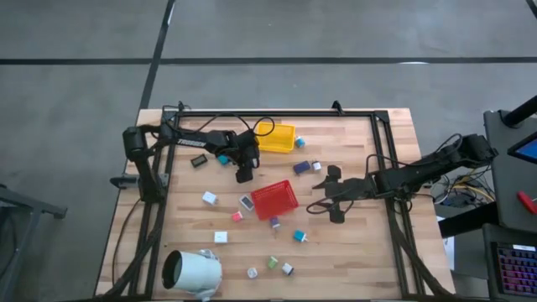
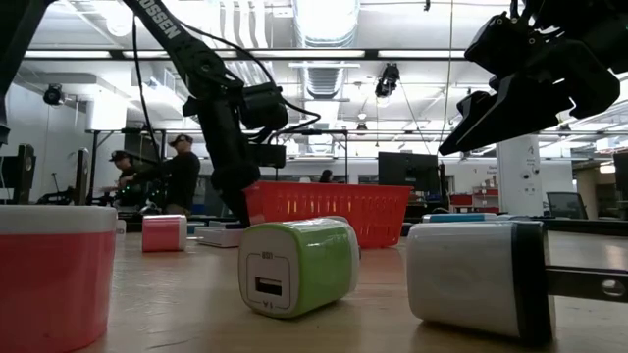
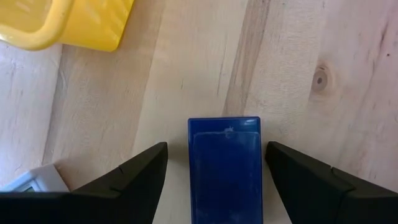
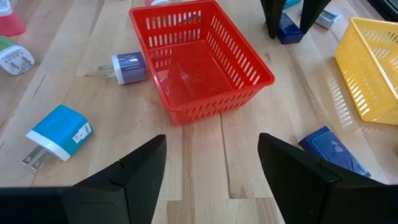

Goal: Pick & Place Office items
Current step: Put the left blue digital clock into the yellow bin

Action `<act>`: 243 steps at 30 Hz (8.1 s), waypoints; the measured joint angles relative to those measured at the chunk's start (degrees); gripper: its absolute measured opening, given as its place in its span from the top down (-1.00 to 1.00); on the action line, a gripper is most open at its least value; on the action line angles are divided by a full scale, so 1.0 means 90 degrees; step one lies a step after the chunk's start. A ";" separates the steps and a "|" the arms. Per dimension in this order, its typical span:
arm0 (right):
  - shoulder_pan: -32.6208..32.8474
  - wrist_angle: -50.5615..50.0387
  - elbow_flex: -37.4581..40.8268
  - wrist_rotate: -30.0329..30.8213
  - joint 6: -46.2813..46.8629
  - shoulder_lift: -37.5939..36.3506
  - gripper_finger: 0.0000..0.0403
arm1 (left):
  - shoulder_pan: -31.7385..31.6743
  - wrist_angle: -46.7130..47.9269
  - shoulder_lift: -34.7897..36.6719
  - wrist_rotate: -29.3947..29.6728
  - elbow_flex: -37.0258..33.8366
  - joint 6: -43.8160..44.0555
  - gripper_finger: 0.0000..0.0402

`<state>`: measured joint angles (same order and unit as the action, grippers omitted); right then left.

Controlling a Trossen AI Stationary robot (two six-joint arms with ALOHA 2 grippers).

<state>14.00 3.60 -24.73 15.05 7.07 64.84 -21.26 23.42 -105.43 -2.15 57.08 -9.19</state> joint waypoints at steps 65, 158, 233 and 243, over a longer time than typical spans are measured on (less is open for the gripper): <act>0.0002 0.0583 0.0051 0.0000 -0.0091 -0.0007 -0.24 | 0.0083 -0.3706 0.1431 -0.0462 -0.1932 -0.0644 0.27; -0.0002 0.4113 0.1166 0.0010 -0.1336 -0.0007 -0.12 | -0.0929 -0.1244 -0.0323 -0.1318 0.2196 -0.1111 0.27; -0.0002 0.3966 0.1129 0.0010 -0.1336 -0.0002 -0.12 | -0.1149 0.2307 -0.2744 -0.0780 0.5085 -0.2579 0.27; -0.0002 0.3966 0.1129 0.0007 -0.1336 -0.0002 -0.12 | -0.1156 0.2307 -0.2744 -0.0806 0.5085 -0.2579 0.27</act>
<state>13.98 39.29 -14.57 15.11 -4.95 64.82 -31.66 44.18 -130.13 -9.41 102.85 -32.40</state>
